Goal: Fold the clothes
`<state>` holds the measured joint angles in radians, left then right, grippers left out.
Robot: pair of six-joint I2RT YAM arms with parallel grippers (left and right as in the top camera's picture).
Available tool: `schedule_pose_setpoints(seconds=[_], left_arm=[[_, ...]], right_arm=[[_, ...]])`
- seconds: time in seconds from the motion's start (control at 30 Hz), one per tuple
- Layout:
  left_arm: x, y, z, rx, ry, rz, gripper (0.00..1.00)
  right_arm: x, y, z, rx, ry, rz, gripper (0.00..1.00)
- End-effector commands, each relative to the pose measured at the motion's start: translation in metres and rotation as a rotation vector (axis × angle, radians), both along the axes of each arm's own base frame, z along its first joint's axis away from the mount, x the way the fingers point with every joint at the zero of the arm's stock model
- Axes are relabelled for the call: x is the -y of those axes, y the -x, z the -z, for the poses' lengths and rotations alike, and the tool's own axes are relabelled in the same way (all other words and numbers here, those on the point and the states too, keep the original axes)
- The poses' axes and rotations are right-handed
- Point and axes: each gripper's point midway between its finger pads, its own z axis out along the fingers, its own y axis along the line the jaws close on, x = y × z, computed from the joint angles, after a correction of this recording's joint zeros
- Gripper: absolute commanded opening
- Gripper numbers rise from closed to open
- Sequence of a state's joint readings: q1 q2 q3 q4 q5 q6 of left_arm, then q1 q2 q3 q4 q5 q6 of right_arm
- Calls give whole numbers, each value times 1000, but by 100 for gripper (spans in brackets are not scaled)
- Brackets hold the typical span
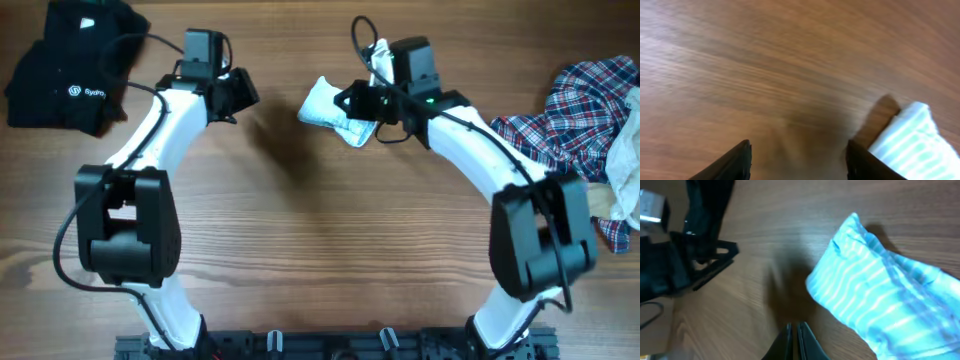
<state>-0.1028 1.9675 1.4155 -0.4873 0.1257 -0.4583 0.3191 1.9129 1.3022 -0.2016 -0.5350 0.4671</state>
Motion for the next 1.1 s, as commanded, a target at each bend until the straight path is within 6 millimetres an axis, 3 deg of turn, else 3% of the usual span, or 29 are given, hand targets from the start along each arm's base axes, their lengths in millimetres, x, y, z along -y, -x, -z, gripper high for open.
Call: schedule_pose_setpoints(seconds=[0.0,0.33,0.43,0.63,0.73,0.93,1.07], left_arm=[[-12,0,-7,10,-9,-22,64],[-12,0,-7,11,-8,-21,68],[-12,1,-6,3,-9,-21,68],[-12,5,-4,-15,-10,-21,68],[-12,5,-4,-14,-10,-21,68],[-12,5,-4,-14,-10,-21,68],[-12,4,-5,-10,-10,-21,68]], right_arm=[[4,-1,24,-52,18,15,4],[20,-8,95,-94,160,46,10],[15,-10,86,-63,140,18,9],[1,-33,14,93,57,0,10],[-4,-39,-6,131,23,-8,12],[13,-52,2,141,87,82,15],[17,-53,30,93,118,93,16]])
